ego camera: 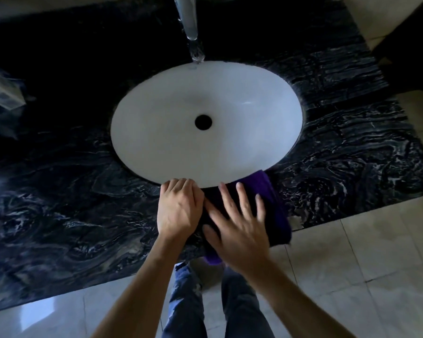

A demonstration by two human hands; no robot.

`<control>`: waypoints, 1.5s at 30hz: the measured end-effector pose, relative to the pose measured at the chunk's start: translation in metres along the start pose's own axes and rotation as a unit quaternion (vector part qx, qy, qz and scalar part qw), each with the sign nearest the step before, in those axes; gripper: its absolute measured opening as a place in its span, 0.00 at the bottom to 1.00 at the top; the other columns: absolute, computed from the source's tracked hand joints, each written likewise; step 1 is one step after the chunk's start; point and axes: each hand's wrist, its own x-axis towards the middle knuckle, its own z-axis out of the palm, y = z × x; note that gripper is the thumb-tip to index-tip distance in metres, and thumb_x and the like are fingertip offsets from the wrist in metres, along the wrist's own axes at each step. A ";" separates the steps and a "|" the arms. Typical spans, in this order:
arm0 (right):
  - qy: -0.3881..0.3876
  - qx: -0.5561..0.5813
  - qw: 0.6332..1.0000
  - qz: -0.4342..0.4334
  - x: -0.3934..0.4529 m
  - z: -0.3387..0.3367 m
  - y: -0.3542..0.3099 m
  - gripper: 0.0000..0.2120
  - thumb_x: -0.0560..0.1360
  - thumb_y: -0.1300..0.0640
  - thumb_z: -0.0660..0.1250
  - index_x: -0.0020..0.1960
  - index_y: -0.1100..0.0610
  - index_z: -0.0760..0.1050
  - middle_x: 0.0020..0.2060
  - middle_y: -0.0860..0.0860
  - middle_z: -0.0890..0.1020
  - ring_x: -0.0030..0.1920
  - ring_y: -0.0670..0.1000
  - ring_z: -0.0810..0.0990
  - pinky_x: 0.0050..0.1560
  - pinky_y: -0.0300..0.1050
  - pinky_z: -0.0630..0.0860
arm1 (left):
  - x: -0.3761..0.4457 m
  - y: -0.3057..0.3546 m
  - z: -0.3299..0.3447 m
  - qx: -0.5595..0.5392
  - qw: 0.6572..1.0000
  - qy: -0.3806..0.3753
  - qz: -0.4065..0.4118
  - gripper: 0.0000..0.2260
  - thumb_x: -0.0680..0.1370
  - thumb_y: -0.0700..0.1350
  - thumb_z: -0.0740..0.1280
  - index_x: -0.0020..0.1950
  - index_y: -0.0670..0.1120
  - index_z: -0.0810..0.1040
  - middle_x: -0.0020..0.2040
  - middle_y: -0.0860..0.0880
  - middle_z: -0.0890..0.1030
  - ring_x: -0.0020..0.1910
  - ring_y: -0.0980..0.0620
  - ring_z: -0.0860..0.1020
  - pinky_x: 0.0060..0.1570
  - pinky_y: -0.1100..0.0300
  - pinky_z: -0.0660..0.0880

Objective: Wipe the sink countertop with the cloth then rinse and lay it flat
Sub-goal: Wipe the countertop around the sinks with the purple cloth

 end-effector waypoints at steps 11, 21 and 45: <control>-0.023 -0.037 0.972 0.232 0.043 -0.022 0.111 0.31 0.79 0.35 0.47 0.80 0.40 0.58 0.83 0.55 0.55 0.81 0.63 0.52 0.76 0.72 0.52 | -0.005 -0.002 -0.004 -0.020 0.997 0.067 0.017 0.10 0.79 0.43 0.60 0.46 0.43 0.80 0.48 0.44 0.82 0.52 0.42 0.79 0.53 0.49 0.72; -0.063 0.001 0.995 -0.080 0.038 0.009 -0.119 0.32 0.79 0.36 0.57 0.81 0.40 0.57 0.82 0.56 0.55 0.81 0.66 0.53 0.76 0.73 0.52 | -0.085 -0.176 -0.077 0.108 0.957 0.060 -0.263 0.27 0.79 0.57 0.54 0.78 0.49 0.66 0.80 0.43 0.63 0.79 0.39 0.59 0.75 0.40 0.56; -0.157 -0.010 0.889 -0.429 0.108 0.030 -0.251 0.33 0.76 0.37 0.56 0.79 0.44 0.61 0.81 0.52 0.61 0.81 0.62 0.53 0.79 0.65 0.49 | -0.102 -0.209 -0.093 -0.270 0.888 0.253 -0.272 0.22 0.80 0.49 0.58 0.73 0.46 0.72 0.79 0.48 0.64 0.78 0.60 0.59 0.77 0.55 0.60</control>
